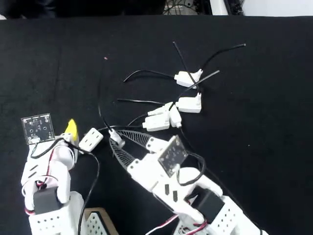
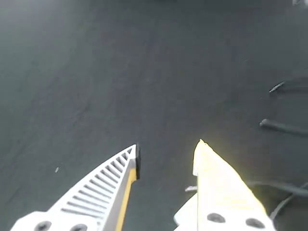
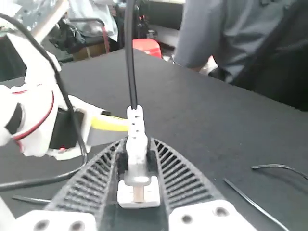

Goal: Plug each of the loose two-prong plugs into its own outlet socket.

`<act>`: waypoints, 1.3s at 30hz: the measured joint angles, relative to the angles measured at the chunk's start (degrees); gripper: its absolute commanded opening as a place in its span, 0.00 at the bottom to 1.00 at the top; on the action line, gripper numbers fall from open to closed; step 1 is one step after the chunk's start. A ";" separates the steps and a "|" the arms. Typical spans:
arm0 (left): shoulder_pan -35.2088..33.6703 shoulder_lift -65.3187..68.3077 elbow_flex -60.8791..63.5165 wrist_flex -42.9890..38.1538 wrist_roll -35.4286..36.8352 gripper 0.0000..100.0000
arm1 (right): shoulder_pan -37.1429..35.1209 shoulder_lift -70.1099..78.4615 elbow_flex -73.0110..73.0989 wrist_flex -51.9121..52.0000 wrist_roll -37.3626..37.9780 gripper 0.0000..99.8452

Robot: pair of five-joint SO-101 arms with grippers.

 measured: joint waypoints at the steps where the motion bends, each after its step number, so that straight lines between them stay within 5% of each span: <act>1: 1.32 0.00 -1.05 0.09 1.05 0.20 | -0.26 -0.26 0.09 0.00 0.00 0.01; 12: 15.03 -0.18 -6.51 5.98 3.16 0.20 | -0.26 1.41 0.09 -2.20 0.00 0.01; 39: 23.21 -0.18 -10.81 9.05 3.60 0.19 | -0.09 23.12 -5.36 -2.73 -0.09 0.01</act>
